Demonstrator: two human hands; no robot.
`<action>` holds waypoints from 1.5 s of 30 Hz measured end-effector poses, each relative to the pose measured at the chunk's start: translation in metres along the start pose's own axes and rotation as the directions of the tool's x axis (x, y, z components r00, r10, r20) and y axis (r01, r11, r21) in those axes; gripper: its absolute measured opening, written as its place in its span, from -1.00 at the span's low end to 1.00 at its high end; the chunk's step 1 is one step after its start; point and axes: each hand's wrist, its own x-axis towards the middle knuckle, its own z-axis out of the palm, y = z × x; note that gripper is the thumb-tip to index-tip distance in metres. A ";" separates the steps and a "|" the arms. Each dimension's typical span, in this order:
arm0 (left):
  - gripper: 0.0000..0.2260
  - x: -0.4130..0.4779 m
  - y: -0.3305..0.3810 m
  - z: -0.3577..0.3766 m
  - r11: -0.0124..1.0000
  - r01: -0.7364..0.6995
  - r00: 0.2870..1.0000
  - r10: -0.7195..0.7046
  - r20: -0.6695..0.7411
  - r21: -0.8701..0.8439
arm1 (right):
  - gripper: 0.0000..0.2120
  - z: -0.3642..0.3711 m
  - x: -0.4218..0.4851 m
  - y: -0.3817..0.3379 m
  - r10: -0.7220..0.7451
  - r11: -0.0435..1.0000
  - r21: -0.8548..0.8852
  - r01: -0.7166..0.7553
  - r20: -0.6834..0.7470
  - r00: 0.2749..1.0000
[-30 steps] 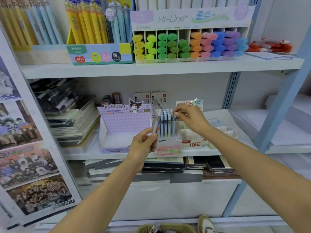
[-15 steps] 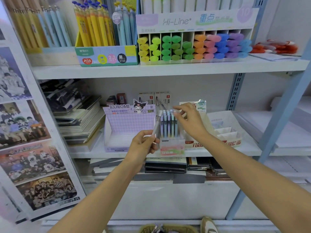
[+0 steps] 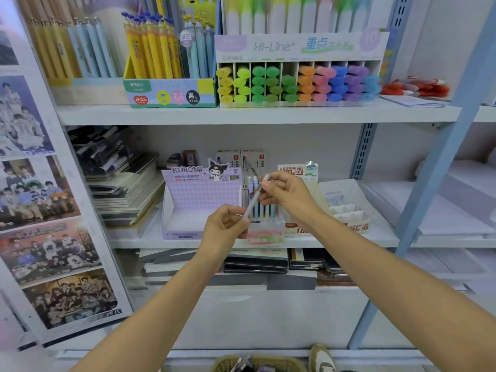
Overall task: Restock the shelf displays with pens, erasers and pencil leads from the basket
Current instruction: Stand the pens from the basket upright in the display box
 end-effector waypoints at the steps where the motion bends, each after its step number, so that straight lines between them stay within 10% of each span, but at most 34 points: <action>1: -0.90 0.000 -0.002 -0.001 0.998 -0.005 1.000 0.006 -0.007 0.065 | -0.84 -0.002 0.001 -0.001 -0.010 1.000 -0.004 0.010 -0.053 0.999; 5: -0.79 0.004 -0.018 -0.008 0.892 -0.099 0.995 0.097 0.027 0.441 | -0.85 -0.014 0.011 0.002 -0.087 0.995 -0.078 0.068 -0.275 0.958; 13: -0.44 0.012 -0.050 -0.015 0.220 -0.523 0.848 0.229 0.478 0.823 | -0.94 -0.011 0.023 0.040 -0.176 0.931 -0.352 0.093 -0.211 0.962; 35: -0.34 0.014 -0.057 -0.017 0.167 -0.508 0.852 0.242 0.464 0.845 | -0.84 0.014 0.052 0.067 -0.304 0.646 -0.740 0.188 -0.024 0.952; 45: -0.45 0.001 -0.051 -0.015 0.217 -0.495 0.861 0.248 0.443 0.841 | -0.78 0.022 -0.003 0.058 -0.429 0.692 -0.658 0.298 -0.043 0.902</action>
